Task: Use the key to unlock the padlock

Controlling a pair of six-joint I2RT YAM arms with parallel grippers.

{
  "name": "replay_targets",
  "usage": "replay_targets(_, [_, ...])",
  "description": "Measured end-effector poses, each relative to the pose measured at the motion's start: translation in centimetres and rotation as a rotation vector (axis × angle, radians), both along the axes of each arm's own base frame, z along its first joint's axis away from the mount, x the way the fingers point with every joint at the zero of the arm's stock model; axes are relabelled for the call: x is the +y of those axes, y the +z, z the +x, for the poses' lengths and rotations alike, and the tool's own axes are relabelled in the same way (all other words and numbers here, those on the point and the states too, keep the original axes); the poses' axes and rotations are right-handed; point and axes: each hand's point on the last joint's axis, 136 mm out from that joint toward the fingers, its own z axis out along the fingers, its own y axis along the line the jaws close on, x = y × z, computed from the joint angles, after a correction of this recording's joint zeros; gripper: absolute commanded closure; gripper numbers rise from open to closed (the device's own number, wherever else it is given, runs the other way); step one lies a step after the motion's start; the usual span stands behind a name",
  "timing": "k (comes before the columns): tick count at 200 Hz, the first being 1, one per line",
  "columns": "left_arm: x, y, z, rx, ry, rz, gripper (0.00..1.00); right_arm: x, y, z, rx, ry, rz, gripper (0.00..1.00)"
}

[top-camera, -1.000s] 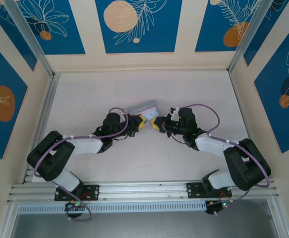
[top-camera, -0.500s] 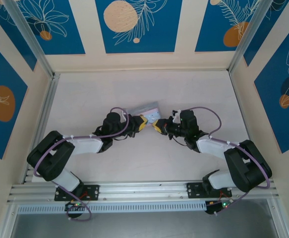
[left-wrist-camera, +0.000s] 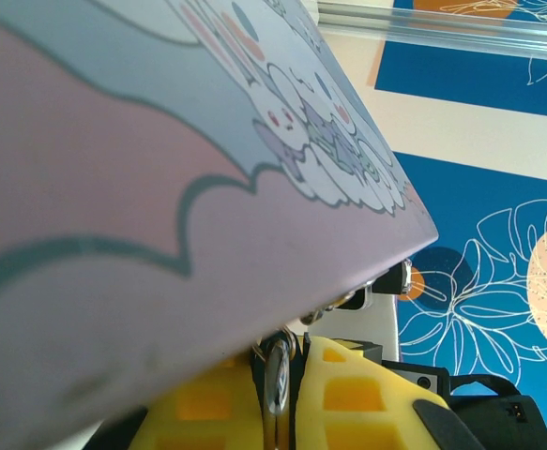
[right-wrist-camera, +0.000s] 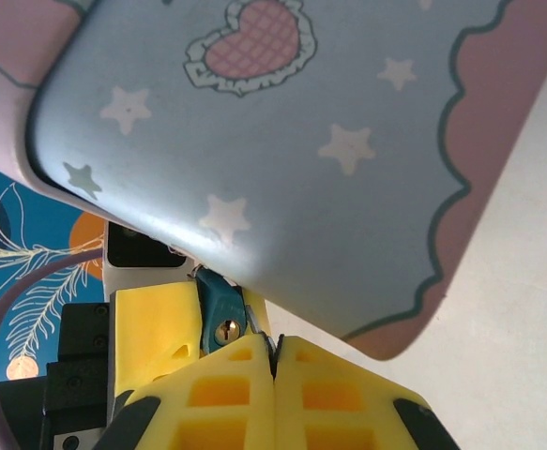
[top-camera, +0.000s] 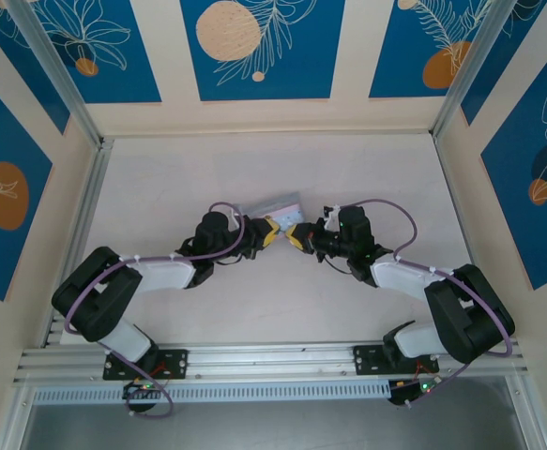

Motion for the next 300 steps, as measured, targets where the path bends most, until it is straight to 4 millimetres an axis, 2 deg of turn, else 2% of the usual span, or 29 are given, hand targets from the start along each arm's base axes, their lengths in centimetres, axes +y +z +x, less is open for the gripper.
replay_targets(108, [0.0,0.0,0.0,-0.001,-0.002,0.000,1.00,-0.1,0.9,-0.1,-0.006,-0.003,0.001,1.00])
replay_targets(300, [0.5,-0.1,0.9,-0.007,0.033,0.003,1.00,0.7,0.4,1.1,0.034,-0.010,0.075,1.00])
